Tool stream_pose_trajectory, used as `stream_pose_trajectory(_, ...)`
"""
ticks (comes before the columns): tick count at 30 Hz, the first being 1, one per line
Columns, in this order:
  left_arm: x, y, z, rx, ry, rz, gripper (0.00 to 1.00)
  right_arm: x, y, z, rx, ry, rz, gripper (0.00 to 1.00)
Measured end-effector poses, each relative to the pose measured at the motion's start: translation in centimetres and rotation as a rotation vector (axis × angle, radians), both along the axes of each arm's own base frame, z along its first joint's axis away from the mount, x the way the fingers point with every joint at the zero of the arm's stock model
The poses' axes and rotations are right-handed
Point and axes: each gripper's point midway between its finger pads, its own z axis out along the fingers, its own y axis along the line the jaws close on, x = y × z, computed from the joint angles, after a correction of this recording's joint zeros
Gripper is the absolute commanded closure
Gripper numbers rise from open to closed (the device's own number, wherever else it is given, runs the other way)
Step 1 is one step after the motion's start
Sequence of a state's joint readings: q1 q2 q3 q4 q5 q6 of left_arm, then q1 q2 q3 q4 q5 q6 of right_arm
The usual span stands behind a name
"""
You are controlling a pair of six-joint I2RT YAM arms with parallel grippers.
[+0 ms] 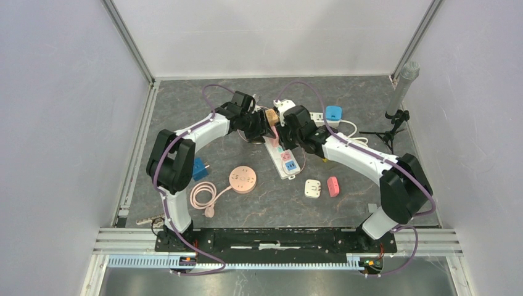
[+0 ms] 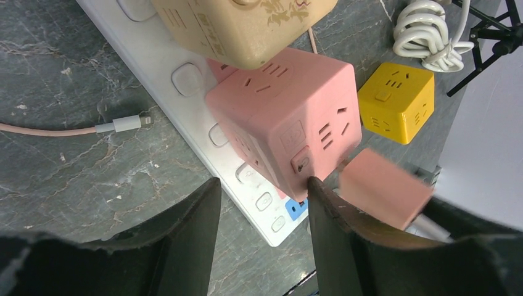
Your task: Pull the plug off the socket
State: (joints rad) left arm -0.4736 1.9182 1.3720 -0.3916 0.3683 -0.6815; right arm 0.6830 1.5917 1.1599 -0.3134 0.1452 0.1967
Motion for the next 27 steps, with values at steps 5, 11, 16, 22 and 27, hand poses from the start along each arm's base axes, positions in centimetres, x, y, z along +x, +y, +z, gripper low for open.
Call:
stream_pose_trajectory(5,0.0,0.1,0.0,0.014,-0.003,-0.015,0.30,1.7,-3.5,0.4,-0.052,-0.028,-0.126,1.00)
stream_pose_trajectory(11,-0.1,0.5,-0.1,0.036,0.001,-0.033,0.16,1.9,-7.1,-1.0,-0.104,0.005,-0.213,1.00)
stream_pose_trajectory(16,-0.2,0.8,-0.1,0.056,0.009,-0.051,0.02,0.4,-8.6,-3.4,-0.115,0.086,-0.223,1.00)
stream_pose_trajectory(22,-0.8,1.2,0.0,0.080,0.030,-0.072,0.00,-2.1,-8.8,-4.7,-0.101,0.170,-0.181,1.00)
stream_pose_trajectory(27,-0.4,1.4,0.5,0.095,0.009,-0.078,0.00,-5.1,-10.6,-4.8,-0.102,0.195,-0.183,1.00)
